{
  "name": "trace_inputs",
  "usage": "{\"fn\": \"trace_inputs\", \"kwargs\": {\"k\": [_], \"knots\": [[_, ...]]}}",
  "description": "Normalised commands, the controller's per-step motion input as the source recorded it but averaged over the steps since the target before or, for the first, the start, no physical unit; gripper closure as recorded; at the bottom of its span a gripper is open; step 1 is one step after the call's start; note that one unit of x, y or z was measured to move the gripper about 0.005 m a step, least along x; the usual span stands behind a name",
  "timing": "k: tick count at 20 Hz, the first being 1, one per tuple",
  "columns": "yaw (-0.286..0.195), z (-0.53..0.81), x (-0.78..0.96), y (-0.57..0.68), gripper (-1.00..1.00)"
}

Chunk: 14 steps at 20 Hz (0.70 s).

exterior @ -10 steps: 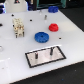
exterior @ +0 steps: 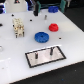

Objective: Insert the blue gear onto the right peg, followed by the red gear

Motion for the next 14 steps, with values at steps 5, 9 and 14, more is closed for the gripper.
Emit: {"fn": "trace_inputs", "kwargs": {"k": [5, 9, 14], "knots": [[0.0, -0.49, -0.18, 0.03, -1.0], [0.0, -0.51, -0.16, 0.01, -1.0], [0.0, -0.51, -0.17, 0.01, -1.0]]}}
